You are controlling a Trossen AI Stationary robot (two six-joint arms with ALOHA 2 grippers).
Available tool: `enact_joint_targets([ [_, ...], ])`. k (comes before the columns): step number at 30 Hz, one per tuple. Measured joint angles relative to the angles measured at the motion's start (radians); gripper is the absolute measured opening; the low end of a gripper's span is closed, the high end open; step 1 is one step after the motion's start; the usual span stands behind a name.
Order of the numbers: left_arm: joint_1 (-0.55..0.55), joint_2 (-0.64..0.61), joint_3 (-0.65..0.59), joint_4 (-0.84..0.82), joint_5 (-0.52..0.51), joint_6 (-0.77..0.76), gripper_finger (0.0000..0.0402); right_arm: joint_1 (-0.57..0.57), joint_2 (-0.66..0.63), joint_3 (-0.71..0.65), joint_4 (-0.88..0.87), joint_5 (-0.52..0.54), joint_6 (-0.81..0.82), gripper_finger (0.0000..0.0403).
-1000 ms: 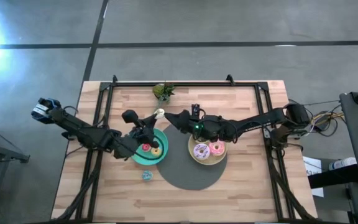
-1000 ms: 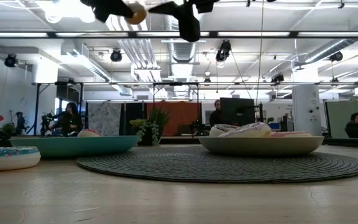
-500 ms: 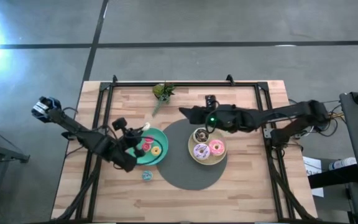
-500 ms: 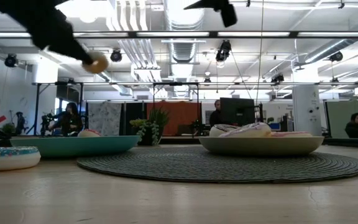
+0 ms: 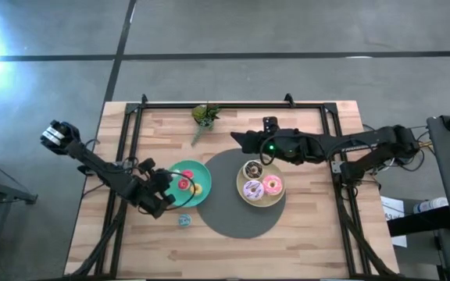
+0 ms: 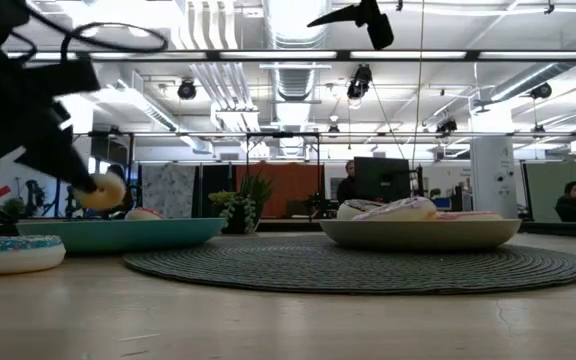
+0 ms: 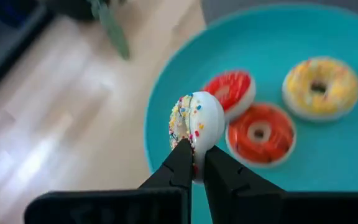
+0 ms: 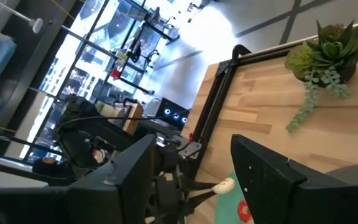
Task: Pick & Place donuts
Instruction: Put the white doughnut on the green plate
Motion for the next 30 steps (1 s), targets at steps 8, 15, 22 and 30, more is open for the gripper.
enact_joint_targets([
  [8, 0.006, 0.000, -0.116, 0.128, 0.082, -0.115, 0.0010, -0.018, 0.008, -0.002, 0.000, -0.009, 0.000, 0.0203],
  [15, 0.013, 0.000, -0.127, 0.241, 0.055, -0.093, 0.0062, -0.043, 0.009, -0.007, 0.000, -0.053, 0.000, 0.0203],
  [22, 0.019, 0.000, -0.124, 0.264, 0.097, -0.064, 0.0105, -0.046, 0.009, -0.007, 0.000, -0.054, 0.000, 0.0203],
  [30, 0.025, 0.003, -0.052, 0.110, 0.001, 0.057, 0.0081, -0.045, 0.009, -0.007, 0.000, -0.054, 0.000, 0.0203],
])
